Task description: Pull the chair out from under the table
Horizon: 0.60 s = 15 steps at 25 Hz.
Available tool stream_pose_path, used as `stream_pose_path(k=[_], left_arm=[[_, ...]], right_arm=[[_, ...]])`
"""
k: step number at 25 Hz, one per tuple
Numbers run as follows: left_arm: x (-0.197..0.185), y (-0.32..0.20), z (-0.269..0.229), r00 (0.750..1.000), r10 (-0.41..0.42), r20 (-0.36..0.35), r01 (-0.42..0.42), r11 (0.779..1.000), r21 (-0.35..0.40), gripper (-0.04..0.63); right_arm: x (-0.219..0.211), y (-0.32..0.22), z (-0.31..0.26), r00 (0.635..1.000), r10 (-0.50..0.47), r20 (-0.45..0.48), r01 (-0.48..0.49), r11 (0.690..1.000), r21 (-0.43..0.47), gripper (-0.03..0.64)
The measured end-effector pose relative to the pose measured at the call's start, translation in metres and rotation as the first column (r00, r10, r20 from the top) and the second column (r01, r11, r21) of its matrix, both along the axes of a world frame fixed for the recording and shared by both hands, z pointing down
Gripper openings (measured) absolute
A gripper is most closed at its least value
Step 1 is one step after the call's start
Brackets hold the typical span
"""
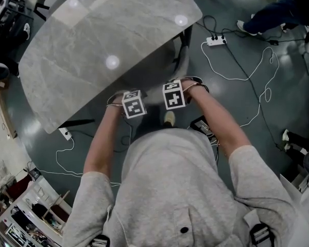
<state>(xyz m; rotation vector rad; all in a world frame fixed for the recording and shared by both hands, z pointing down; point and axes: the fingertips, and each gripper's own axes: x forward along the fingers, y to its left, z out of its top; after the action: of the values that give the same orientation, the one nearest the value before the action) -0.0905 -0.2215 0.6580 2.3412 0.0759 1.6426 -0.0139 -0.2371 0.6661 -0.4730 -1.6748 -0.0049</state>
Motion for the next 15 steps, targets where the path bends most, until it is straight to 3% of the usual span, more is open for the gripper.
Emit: stream_pose_path(k=[4,15], left_arm=[[0.006,0.019,-0.001,1.0,-0.009,-0.004,0.009,0.999,-0.035,0.167],[0.017,0.064,-0.002,1.0,0.0,0.01,0.0,1.0,-0.025,0.165]], right_arm=[[0.006,0.018,-0.001,1.0,-0.003,-0.002,0.003,1.0,-0.005,0.155],[0.018,0.064,-0.002,1.0,0.011,-0.002,-0.011,1.0,-0.004,0.155]])
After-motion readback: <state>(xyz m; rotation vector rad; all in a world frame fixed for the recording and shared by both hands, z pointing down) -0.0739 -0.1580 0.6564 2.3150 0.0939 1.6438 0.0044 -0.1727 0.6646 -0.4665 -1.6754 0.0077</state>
